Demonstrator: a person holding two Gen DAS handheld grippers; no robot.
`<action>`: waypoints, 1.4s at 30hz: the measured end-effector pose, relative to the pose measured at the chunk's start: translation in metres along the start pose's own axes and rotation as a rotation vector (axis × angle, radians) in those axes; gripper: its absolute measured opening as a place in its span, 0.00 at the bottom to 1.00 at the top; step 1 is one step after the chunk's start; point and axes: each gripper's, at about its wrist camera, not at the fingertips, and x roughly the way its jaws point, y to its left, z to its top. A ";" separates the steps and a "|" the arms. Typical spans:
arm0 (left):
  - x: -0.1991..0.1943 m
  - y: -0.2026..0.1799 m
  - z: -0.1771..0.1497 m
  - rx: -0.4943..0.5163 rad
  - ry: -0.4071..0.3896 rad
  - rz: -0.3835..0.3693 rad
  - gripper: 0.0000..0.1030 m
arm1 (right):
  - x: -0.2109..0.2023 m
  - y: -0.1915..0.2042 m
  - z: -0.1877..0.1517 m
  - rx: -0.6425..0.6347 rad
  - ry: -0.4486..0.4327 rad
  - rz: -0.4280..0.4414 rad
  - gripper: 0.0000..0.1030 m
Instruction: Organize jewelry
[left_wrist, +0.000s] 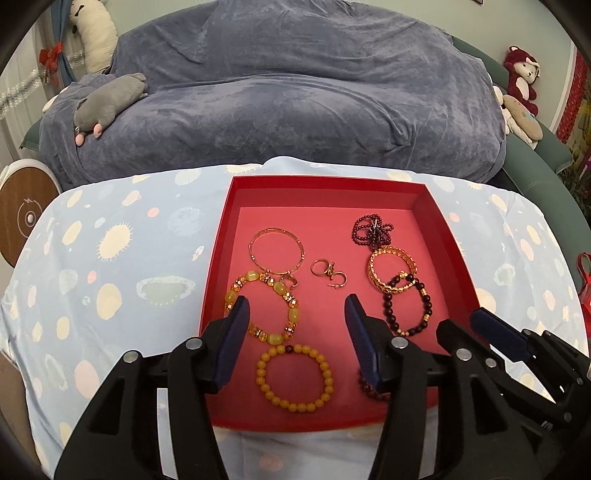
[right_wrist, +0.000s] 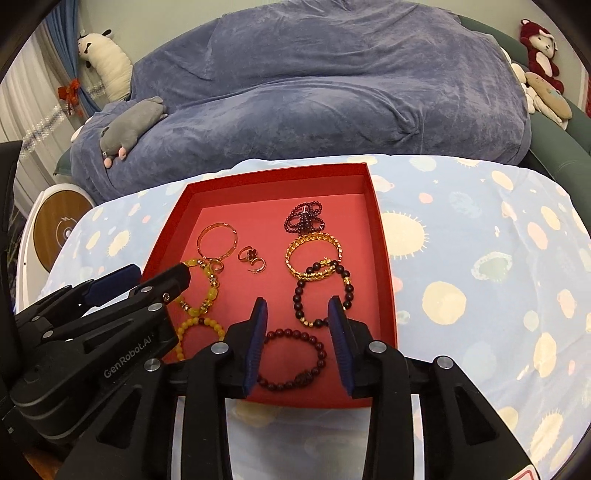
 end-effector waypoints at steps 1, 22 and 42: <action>-0.005 0.000 -0.002 -0.003 -0.001 0.002 0.54 | -0.006 -0.001 -0.003 0.005 -0.003 -0.005 0.37; -0.061 0.015 -0.058 -0.072 0.007 0.084 0.90 | -0.063 -0.005 -0.052 0.009 -0.025 -0.079 0.76; -0.071 0.024 -0.075 -0.090 0.021 0.126 0.93 | -0.076 -0.002 -0.063 0.017 -0.016 -0.122 0.93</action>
